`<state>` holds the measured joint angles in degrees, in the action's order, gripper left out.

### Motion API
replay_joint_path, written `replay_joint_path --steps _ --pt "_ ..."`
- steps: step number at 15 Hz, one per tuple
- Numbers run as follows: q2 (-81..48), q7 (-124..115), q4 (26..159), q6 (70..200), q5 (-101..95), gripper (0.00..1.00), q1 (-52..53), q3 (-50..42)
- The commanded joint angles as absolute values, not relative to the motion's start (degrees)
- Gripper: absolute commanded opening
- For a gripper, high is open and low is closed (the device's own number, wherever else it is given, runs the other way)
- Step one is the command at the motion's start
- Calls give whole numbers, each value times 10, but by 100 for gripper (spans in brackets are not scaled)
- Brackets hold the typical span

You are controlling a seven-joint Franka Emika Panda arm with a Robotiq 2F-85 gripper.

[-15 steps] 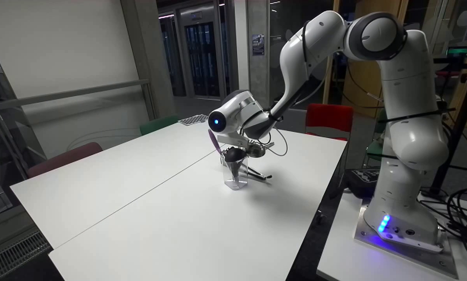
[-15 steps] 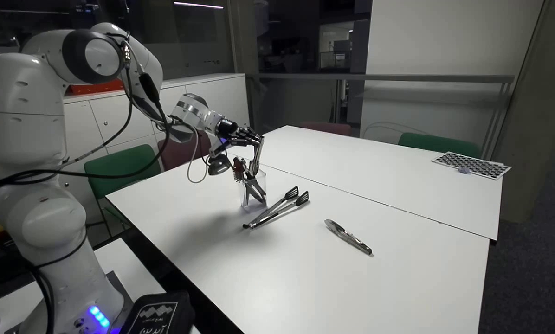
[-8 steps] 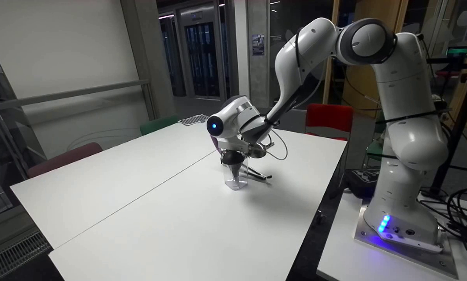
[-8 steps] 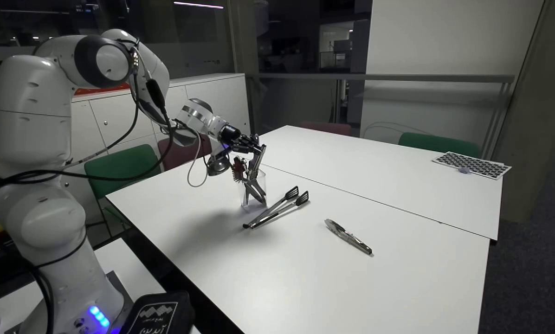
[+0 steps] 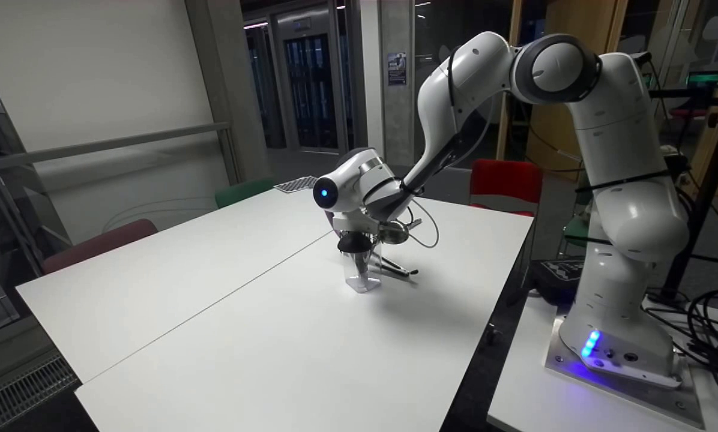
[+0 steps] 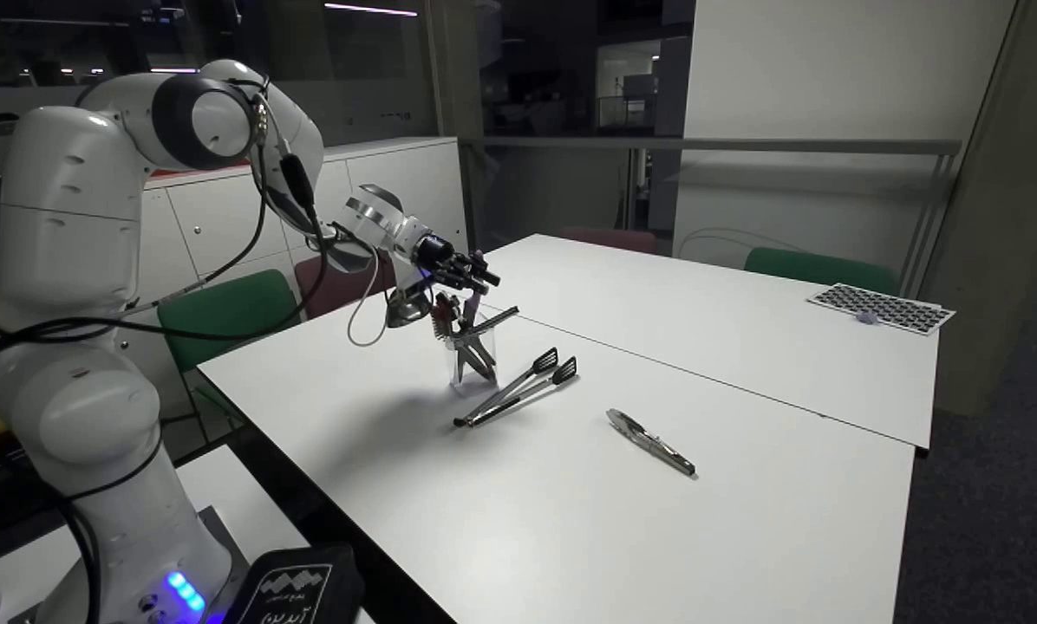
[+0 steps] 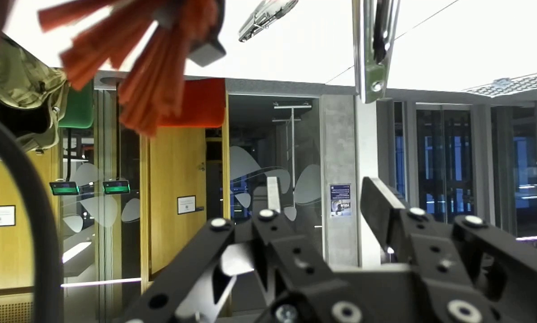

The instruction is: Pick the object on the right and put it in the holder

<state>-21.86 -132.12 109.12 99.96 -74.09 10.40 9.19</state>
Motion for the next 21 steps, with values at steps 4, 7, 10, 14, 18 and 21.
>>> replay_joint_path --steps 4,7,10,14,18,21 --pt "-200 -1324 1091 999 -747 100 109 86" --pt "-166 -1372 1112 980 -794 100 121 84" --pt "-135 -1421 1122 956 -839 100 124 85" --pt "-84 -1472 1145 931 -859 100 109 86" --pt "9 -1427 1197 1104 -757 100 45 62" --pt "62 -1399 1226 1240 -717 100 13 22"
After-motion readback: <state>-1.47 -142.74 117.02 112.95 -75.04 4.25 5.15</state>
